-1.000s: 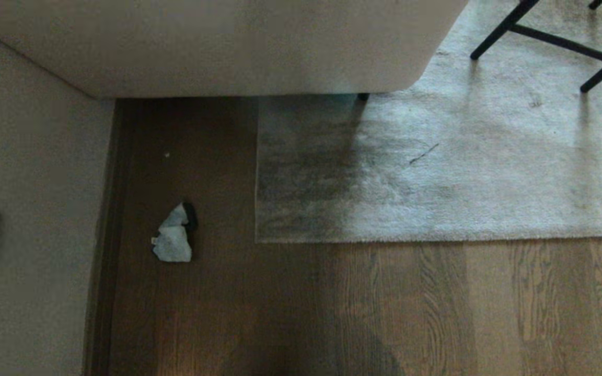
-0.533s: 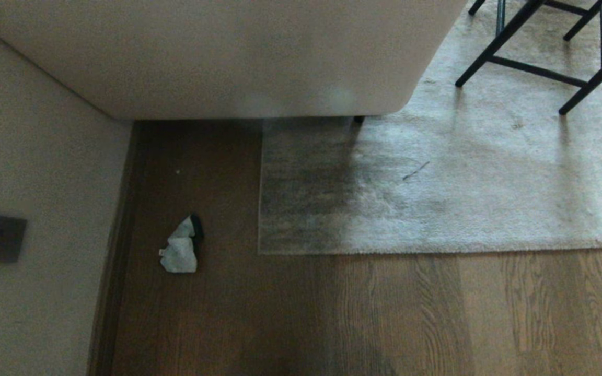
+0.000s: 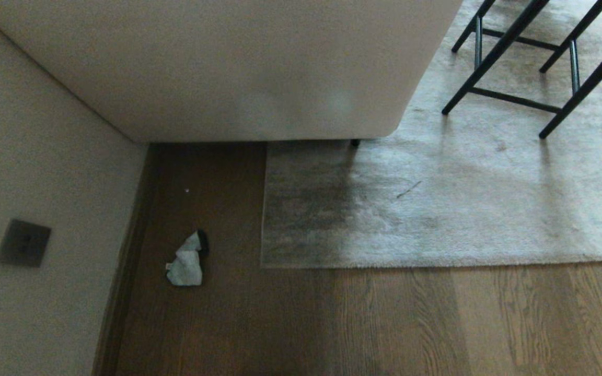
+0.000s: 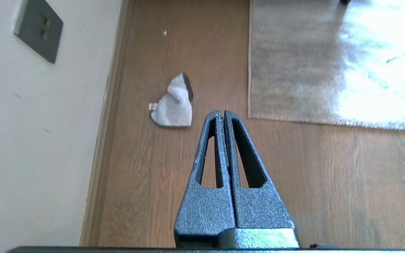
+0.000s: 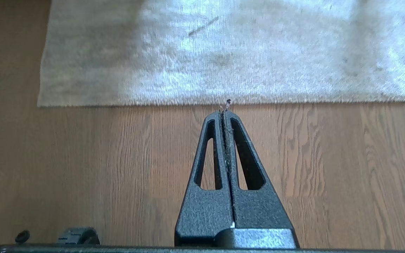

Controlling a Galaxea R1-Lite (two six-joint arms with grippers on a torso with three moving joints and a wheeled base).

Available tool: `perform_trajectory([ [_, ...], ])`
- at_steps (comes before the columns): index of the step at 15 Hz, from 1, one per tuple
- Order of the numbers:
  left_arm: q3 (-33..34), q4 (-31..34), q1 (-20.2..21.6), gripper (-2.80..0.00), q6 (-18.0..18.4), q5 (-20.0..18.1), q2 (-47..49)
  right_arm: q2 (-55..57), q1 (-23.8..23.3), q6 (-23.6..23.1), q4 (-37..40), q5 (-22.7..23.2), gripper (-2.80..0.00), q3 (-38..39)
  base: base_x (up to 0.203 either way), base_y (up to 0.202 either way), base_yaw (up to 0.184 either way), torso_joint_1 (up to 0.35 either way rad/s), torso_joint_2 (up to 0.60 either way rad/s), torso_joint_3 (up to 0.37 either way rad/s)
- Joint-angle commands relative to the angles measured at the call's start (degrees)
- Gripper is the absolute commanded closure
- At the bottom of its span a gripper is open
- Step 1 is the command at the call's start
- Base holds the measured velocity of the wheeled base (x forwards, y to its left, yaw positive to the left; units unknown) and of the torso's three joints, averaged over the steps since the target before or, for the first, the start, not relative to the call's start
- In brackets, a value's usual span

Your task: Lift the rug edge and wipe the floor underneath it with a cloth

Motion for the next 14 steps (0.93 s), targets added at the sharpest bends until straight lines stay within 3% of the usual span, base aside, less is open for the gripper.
perform_trajectory([
  [1, -0.02, -0.05, 0.0, 0.0, -0.02, 0.07, 0.0, 0.07, 0.04, -0.04, -0.03, 0.0, 0.0, 0.01, 0.0, 0.0, 0.0, 0.001, 0.0, 0.199],
  [14, 0.02, -0.05, 0.0, 0.0, -0.02, 0.03, 0.0, 0.07, 0.0, -0.04, -0.03, 0.0, 0.0, 0.01, 0.0, 0.0, 0.0, 0.002, 0.0, 0.203],
])
